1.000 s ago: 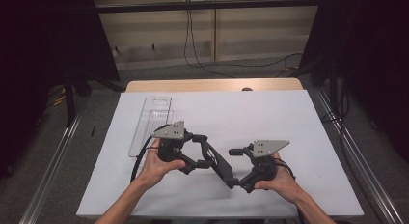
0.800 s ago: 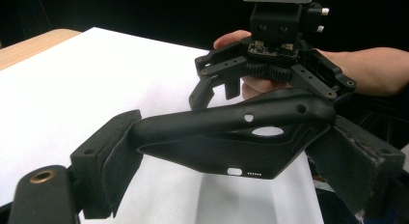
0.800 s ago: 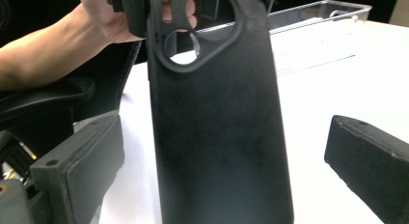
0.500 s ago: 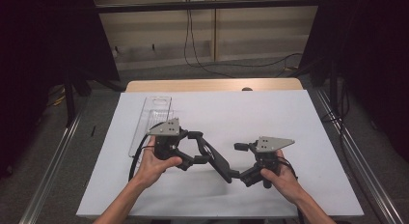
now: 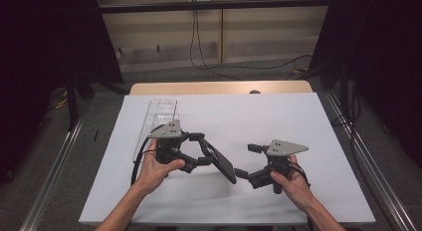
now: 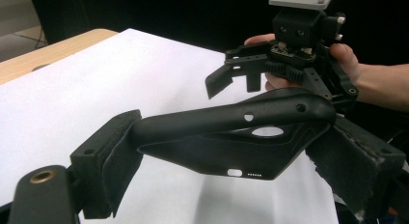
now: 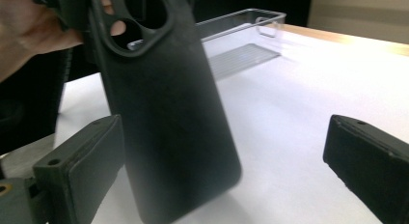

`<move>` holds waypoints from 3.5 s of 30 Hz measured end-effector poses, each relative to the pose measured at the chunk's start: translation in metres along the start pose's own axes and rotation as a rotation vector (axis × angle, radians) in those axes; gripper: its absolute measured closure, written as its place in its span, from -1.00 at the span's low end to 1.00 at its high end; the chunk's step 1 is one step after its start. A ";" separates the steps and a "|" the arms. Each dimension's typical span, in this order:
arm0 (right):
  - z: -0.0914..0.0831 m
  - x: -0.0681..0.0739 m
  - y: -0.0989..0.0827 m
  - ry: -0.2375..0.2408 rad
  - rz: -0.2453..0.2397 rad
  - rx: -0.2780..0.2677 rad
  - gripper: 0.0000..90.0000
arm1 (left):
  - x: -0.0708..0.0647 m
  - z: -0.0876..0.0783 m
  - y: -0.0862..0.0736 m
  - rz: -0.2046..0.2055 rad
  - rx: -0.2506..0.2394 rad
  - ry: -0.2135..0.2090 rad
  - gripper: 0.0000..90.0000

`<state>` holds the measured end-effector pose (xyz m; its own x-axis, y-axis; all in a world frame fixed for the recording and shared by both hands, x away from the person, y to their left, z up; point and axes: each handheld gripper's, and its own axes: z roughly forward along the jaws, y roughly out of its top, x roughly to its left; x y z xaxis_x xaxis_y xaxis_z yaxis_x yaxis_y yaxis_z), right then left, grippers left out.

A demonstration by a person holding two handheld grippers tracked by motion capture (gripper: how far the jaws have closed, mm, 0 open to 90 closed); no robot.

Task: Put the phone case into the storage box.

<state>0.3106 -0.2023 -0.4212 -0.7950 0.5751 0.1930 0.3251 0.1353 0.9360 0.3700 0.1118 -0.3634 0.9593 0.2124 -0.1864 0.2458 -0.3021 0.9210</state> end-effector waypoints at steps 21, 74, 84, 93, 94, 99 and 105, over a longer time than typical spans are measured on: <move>-0.040 0.004 -0.011 -0.213 0.013 -0.049 -1.00 | 0.004 -0.014 0.000 -0.039 -0.006 0.099 -0.69; -0.067 -0.006 -0.033 -0.383 0.034 -0.068 -1.00 | 0.023 -0.062 0.030 -0.121 -0.017 0.360 -0.69; -0.068 -0.006 -0.033 -0.378 0.037 -0.069 -1.00 | 0.031 -0.071 0.033 -0.147 -0.008 0.409 -0.69; -0.067 -0.005 -0.033 -0.373 0.036 -0.068 -1.00 | 0.035 -0.078 0.041 -0.144 -0.002 0.439 -0.69; -0.067 -0.005 -0.033 -0.374 0.037 -0.069 -1.00 | 0.035 -0.079 0.041 -0.143 0.001 0.444 -0.69; -0.067 -0.005 -0.033 -0.375 0.040 -0.071 -1.00 | 0.039 -0.082 0.044 -0.148 0.005 0.461 -0.69; -0.068 -0.006 -0.032 -0.377 0.037 -0.072 -1.00 | 0.041 -0.089 0.051 -0.142 0.006 0.485 -0.69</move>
<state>0.2699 -0.2645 -0.4328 -0.5352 0.8365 0.1176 0.3027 0.0600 0.9512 0.4093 0.1881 -0.2939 0.7413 0.6588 -0.1283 0.3716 -0.2437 0.8958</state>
